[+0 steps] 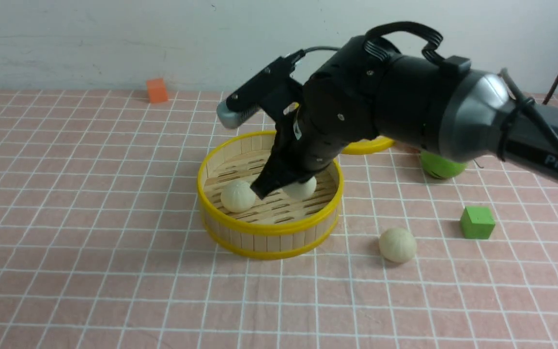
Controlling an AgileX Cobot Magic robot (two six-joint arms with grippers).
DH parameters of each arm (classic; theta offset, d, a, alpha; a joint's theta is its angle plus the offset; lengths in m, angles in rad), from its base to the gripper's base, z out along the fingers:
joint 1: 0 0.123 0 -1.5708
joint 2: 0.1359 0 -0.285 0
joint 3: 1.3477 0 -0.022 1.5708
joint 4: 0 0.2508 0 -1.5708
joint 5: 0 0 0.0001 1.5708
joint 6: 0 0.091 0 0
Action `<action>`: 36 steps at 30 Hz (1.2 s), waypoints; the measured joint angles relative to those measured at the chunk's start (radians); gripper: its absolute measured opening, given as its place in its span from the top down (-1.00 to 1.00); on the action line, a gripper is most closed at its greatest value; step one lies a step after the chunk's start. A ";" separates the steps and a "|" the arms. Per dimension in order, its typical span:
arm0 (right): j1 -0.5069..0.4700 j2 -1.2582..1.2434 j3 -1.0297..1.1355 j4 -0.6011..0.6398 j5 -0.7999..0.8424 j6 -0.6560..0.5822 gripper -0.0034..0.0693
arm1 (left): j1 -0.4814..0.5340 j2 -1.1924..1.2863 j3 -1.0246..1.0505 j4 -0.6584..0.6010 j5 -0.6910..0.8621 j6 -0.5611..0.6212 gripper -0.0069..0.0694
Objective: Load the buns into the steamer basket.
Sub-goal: Use the right arm to put the steamed stuffed bun into the steamer, then use the right arm to grab a steamed stuffed bun
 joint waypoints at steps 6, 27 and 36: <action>-0.058 0.098 -0.006 -0.011 -0.076 0.073 0.64 | 0.000 0.000 0.000 0.000 0.000 0.000 0.85; -0.060 0.027 -0.159 0.012 0.223 0.065 -0.64 | 0.000 0.000 0.000 -0.005 -0.003 -0.004 0.85; -0.173 -0.017 -0.101 0.034 0.447 0.047 -0.64 | 0.000 0.000 0.000 -0.007 -0.013 -0.006 0.85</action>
